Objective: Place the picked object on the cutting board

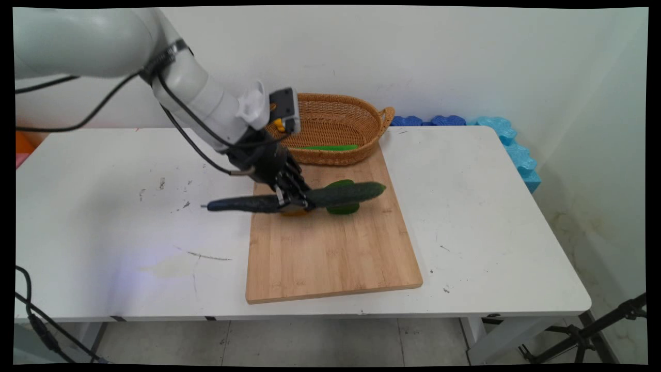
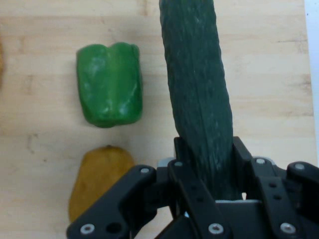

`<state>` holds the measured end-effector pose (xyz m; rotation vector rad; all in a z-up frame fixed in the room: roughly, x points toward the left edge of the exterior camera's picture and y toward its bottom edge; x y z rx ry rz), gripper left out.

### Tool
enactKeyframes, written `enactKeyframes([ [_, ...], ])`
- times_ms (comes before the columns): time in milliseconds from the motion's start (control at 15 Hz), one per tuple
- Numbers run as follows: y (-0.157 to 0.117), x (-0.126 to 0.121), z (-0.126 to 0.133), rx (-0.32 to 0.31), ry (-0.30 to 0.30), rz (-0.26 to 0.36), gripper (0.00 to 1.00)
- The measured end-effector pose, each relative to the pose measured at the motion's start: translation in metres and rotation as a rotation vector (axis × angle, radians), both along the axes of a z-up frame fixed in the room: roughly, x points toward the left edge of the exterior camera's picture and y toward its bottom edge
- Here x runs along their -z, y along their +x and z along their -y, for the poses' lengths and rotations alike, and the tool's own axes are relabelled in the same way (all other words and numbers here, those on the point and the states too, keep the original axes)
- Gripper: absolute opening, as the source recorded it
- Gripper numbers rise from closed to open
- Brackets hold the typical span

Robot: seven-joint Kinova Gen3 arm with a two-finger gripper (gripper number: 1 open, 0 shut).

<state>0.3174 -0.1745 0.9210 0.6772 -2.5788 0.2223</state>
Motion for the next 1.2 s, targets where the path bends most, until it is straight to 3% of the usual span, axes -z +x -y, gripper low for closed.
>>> enactKeyframes([
  [600,-0.016,0.056,0.000,-0.002,0.021,-0.020,0.00],
  [1067,-0.023,0.086,0.004,0.011,0.020,-0.026,0.00],
  [1133,-0.023,0.088,0.005,0.013,0.019,-0.026,1.00],
  [1200,-0.023,0.091,0.005,0.015,0.017,-0.025,1.00],
])
